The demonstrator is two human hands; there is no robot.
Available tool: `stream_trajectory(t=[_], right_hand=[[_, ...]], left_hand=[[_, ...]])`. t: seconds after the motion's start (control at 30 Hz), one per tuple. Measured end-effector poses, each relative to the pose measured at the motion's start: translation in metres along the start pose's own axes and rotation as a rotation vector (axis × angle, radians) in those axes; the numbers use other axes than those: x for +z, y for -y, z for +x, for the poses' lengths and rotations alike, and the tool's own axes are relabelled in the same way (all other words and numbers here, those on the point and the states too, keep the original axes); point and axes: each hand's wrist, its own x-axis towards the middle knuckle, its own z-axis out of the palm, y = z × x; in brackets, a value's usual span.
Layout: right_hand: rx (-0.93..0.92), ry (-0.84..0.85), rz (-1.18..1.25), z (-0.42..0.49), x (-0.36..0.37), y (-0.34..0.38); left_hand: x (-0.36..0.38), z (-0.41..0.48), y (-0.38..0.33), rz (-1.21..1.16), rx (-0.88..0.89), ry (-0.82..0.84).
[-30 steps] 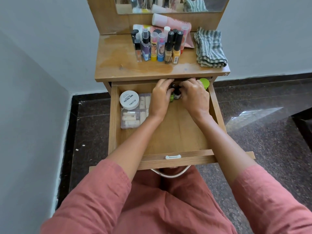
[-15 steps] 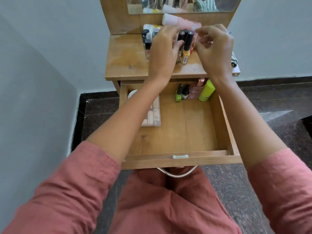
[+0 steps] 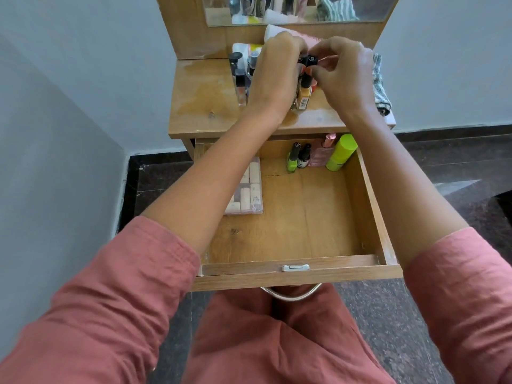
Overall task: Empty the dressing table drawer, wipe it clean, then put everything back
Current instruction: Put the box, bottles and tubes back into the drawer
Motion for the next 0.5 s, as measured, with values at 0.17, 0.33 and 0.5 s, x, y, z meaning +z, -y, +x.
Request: stream_trajectory(t=[0.17,0.33,0.5], right_hand=[[0.029,0.015,0.019,0.001,0.001,0.000],[0.012,0.036,-0.003,-0.001,-0.004,0.004],[-0.016,0.053,0.018,-0.014,-0.019,0.008]], left_hand=[[-0.003,0.002,-0.004,0.041,-0.062,0.044],[-0.007,0.002,-0.009,0.103,-0.042,0.068],[-0.010,-0.004,-0.011,0.035,-0.025,0.068]])
